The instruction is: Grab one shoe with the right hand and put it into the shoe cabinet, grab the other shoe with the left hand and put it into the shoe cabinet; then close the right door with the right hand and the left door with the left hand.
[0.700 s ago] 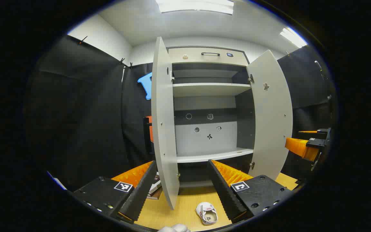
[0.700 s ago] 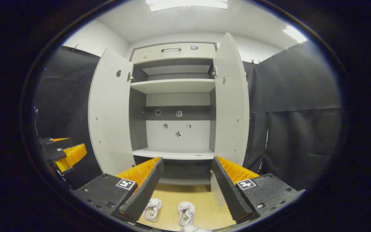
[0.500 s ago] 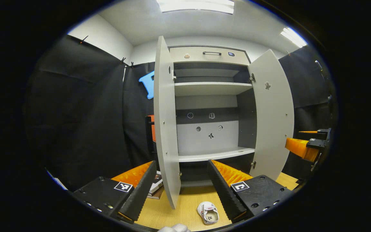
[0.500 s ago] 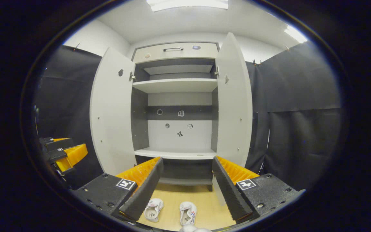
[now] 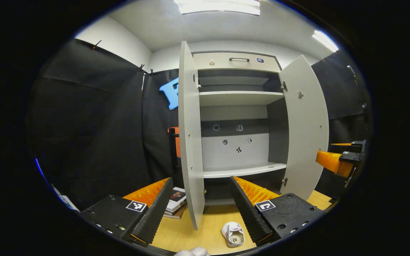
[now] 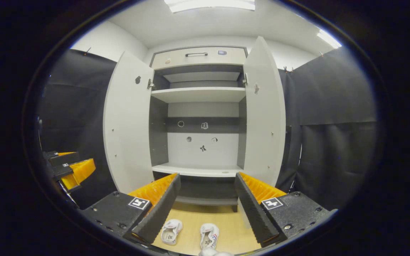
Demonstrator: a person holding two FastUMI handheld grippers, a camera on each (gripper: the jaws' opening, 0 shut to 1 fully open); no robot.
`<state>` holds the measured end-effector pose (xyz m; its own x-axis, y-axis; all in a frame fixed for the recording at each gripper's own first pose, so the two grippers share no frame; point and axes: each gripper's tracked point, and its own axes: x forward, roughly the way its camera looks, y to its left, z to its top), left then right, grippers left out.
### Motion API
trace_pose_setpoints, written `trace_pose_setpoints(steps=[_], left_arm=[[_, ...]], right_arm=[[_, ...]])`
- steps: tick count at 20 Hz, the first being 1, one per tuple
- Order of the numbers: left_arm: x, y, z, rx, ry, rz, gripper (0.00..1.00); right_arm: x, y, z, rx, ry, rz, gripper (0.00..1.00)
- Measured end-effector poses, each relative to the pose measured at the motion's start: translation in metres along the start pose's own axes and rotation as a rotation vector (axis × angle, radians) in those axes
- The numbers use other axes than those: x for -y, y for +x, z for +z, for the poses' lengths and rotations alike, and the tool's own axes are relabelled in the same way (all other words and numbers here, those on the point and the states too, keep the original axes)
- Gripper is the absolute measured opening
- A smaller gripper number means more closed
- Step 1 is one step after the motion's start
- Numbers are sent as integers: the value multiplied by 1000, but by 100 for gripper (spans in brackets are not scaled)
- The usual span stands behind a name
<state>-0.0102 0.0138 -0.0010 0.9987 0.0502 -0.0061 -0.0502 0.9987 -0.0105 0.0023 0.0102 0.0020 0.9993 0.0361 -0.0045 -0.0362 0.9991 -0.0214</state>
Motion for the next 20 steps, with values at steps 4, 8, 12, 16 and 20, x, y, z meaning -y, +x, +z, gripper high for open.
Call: trace_pose_setpoints(steps=[4,8,12,16,20], left_arm=[[0,-3,0,3,2,1,95],[3,-7,-4,-5,5,-5,95],[3,-9,-9,-12,22,-8,95],[5,-10,-14,-23,20,-18,96],[3,-11,-19,-40,30,-10,96]], right_arm=[[1,-3,-12,-17,-24,-1,99],[4,-5,-68,-130,-73,5,99],[1,-11,-169,-353,-99,25,99],[-6,-19,-282,-586,-82,50,99],[-18,0,-346,-691,-43,56,96]])
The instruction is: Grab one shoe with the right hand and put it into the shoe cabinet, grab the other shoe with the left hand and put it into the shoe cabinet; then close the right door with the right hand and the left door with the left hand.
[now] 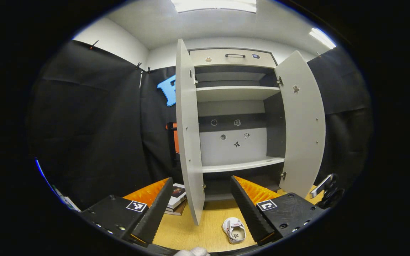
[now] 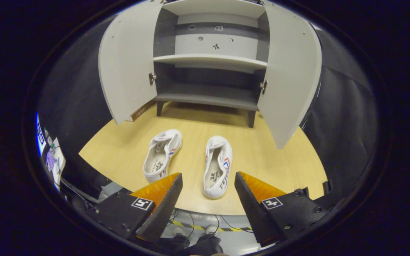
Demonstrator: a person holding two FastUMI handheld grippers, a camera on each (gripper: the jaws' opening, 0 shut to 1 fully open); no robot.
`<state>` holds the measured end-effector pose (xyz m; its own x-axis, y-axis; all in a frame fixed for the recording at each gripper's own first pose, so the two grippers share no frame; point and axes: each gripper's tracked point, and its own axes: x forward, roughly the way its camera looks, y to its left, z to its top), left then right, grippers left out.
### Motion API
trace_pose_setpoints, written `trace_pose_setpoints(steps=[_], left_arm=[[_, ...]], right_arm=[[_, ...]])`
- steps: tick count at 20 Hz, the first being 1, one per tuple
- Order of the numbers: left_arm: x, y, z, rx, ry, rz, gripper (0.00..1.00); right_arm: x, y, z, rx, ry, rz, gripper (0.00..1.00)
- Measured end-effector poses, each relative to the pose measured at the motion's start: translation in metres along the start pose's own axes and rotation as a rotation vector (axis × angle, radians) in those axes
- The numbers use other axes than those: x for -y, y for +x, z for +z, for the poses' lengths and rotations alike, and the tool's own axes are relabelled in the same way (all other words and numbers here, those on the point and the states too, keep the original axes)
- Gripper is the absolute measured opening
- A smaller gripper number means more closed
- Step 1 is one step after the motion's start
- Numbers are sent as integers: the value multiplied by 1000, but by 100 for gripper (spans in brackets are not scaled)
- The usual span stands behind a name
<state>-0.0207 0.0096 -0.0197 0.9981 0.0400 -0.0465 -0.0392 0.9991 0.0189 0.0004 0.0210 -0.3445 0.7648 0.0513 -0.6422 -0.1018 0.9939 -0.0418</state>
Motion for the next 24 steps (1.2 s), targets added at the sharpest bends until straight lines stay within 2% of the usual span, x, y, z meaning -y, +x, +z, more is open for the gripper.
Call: trace_pose_setpoints(steps=[4,7,10,12,13,16,17,18,19,21,24], left_arm=[[-3,2,-4,-10,14,16,96],[-5,8,-9,-35,24,33,96],[-5,14,-6,-41,29,44,96],[-4,19,-8,-47,36,50,96],[-3,22,-9,-51,39,54,96],[-3,29,-15,-73,37,63,96],[-3,30,-16,-77,34,68,100],[-4,31,-16,-77,31,73,96],[-5,34,-17,-79,27,78,96],[-6,35,-18,-82,19,86,96],[-10,32,-18,-79,3,98,96]], right_arm=[[-12,61,-6,-44,30,37,87],[-9,104,-18,-91,-1,8,80],[-3,138,-19,-119,50,-10,76],[-2,155,-11,-109,81,-7,67],[-1,162,-5,-98,96,-3,53],[3,181,-5,-119,118,-10,45],[9,183,-4,-111,109,-28,35],[5,183,-4,-111,113,-6,27],[5,182,-4,-116,110,-3,13],[7,180,-1,-128,141,22,6],[17,172,13,-128,121,28,5]])
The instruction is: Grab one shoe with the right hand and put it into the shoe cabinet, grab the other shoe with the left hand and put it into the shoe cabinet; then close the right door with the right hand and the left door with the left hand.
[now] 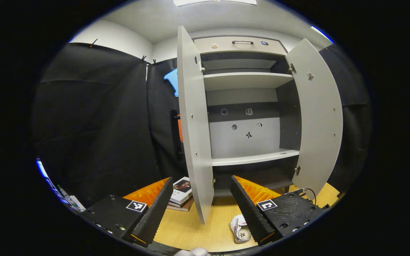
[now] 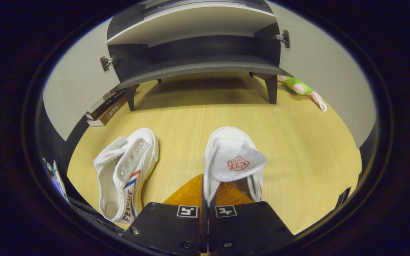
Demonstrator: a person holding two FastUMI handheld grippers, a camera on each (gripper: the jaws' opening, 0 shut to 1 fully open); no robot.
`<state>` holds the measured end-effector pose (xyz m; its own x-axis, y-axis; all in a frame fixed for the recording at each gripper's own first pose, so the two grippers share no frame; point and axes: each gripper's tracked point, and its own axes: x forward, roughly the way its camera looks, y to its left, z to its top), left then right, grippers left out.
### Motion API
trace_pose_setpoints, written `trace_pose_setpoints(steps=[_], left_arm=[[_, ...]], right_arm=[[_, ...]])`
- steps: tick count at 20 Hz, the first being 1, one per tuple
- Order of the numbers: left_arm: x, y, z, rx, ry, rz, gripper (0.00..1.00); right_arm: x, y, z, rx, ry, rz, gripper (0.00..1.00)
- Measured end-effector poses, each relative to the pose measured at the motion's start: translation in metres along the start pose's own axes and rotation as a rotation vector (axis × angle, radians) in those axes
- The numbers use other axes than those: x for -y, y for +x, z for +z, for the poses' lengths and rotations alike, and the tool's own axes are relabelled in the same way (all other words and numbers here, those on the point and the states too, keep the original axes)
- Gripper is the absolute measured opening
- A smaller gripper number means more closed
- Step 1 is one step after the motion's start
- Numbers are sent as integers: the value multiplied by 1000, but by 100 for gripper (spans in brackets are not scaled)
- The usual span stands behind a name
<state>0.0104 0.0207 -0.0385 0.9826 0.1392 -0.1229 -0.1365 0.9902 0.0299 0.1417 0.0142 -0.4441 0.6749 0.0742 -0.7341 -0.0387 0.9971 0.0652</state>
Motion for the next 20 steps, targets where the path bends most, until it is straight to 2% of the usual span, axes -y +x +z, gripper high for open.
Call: trace_pose_setpoints(steps=[5,9,12,13,14,16,20], left_arm=[[-2,-3,-4,8,-24,-1,96],[-1,-7,-9,20,-28,-13,96],[5,-20,-15,17,-45,-31,96],[7,-23,-18,15,-47,-39,100],[8,-23,-21,11,-46,-44,96],[14,-25,-29,1,-45,-56,100],[22,-27,-39,-11,-56,-63,96]], right_arm=[[-7,-52,36,62,-44,28,5],[-23,-116,88,159,-58,72,5],[-32,-162,137,252,-71,94,5],[-35,-177,153,283,-87,101,5],[-38,-190,172,316,-102,103,5],[-43,-215,210,387,-119,114,5],[-44,-241,293,523,-123,109,4]])
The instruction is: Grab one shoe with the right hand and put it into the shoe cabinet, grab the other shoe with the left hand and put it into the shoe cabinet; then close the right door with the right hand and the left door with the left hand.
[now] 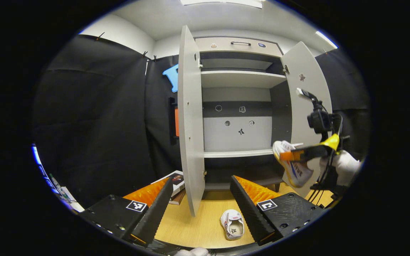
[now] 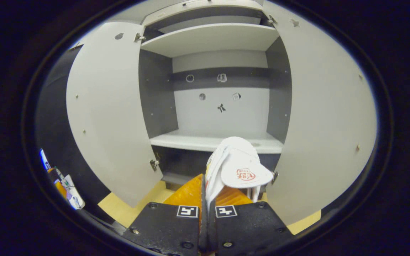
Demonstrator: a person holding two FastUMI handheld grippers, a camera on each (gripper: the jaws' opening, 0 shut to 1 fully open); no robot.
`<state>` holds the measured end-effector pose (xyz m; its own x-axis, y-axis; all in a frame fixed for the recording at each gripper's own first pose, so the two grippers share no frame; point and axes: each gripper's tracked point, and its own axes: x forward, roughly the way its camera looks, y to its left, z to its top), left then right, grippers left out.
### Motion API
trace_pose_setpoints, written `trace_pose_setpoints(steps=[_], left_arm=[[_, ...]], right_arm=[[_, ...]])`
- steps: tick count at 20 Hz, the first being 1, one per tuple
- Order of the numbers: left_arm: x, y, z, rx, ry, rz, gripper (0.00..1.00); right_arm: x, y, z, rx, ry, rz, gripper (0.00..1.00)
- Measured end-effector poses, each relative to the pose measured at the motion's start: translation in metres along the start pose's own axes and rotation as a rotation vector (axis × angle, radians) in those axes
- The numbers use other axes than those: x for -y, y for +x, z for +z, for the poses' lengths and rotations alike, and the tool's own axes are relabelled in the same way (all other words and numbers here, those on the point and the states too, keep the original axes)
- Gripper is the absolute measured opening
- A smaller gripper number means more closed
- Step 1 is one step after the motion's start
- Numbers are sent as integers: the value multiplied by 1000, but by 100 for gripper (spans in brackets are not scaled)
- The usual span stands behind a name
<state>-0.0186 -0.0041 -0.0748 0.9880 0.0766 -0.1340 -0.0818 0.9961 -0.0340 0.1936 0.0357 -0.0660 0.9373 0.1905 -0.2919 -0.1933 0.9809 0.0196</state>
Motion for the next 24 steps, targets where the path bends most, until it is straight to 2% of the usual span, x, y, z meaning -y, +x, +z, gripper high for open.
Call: trace_pose_setpoints(steps=[1,2,5,12,17,20,23,24], left_arm=[[2,1,-2,-4,-8,0,100],[2,1,-5,-9,-17,4,96],[5,6,-8,-22,-31,18,96],[10,18,11,6,-2,81,96],[18,29,26,32,-9,101,96],[20,36,28,29,-7,108,97],[22,38,26,14,-16,112,97],[24,38,26,16,-19,109,96]], right_arm=[[4,8,16,27,-7,-11,5],[9,18,33,48,-8,-17,4],[20,53,71,98,-16,-37,5],[47,150,114,110,-48,-81,5],[66,224,108,35,-43,-108,5],[78,261,88,-58,-29,-128,5],[91,275,71,-172,-3,-149,2],[95,279,66,-222,-23,-156,5]])
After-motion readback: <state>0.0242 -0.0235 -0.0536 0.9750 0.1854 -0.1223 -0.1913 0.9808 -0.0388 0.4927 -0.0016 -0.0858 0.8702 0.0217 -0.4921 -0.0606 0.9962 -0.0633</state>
